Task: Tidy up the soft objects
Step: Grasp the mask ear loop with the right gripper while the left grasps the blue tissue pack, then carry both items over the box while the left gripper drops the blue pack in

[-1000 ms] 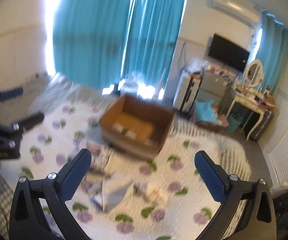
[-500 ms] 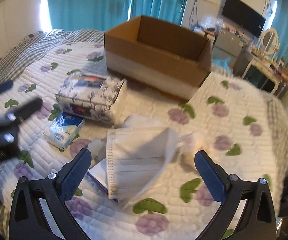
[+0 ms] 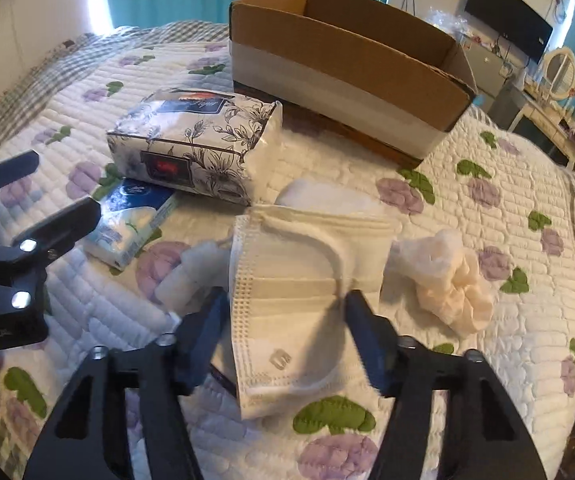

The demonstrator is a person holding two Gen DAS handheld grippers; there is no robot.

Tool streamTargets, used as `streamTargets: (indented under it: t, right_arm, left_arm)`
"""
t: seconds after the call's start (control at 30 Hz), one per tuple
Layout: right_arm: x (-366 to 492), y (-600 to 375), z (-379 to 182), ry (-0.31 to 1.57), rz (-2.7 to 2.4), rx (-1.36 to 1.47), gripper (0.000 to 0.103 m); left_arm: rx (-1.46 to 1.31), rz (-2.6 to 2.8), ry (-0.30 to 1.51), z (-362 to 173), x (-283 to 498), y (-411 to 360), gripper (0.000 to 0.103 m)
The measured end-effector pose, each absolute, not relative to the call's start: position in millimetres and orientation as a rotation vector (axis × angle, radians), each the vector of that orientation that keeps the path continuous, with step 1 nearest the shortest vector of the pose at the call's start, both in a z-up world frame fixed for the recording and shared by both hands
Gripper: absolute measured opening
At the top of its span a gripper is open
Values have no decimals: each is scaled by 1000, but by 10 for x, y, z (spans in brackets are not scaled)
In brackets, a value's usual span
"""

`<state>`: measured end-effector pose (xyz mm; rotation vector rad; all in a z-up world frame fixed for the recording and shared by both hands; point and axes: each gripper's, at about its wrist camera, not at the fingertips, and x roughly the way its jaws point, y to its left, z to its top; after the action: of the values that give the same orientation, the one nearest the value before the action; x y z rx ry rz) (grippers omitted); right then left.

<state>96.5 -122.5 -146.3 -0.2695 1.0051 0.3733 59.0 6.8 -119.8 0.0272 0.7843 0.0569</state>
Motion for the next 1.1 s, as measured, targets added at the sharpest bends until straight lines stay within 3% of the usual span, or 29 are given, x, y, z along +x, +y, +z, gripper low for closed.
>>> streamTargets:
  t: [0.03,0.1,0.27,0.4,0.77,0.93,0.97,1.0,1.1]
  right_arm:
    - [958,-1269,-1434,1004,379,-245,49]
    - [937,-1316,-1393,990,373,-238,33]
    - [886,-1415,-1299,951,384,-202,15]
    - [858,-1521,-1137,888,387,-152,8]
    - [788,-1709,-781,751,373,-84,5]
    - [803,-1817,-692,731,353,-63,4]
    - [811,-1827,-700,736,349,-64,4]
    - [815,-1829,-706,737,345,-64,4]
    - [805,-1827,-735,750,348,-66,4]
  left_arm:
    - [30,56,784,-1195,595,63,103]
    - [36,54,785,-1200,600,50,103]
    - [20,31,815,-1262,628,40,103]
    - [33,21,833,-1324,650,5,103]
    - [48,-8,891,-1476,759,-53,102]
    - [23,-26,916,-1523,866,-38,79]
    - [19,-34,925,-1542,887,-41,65]
    - [18,-42,937,-1566,905,-44,57]
    - [9,-66,952,-1597,892,-40,54]
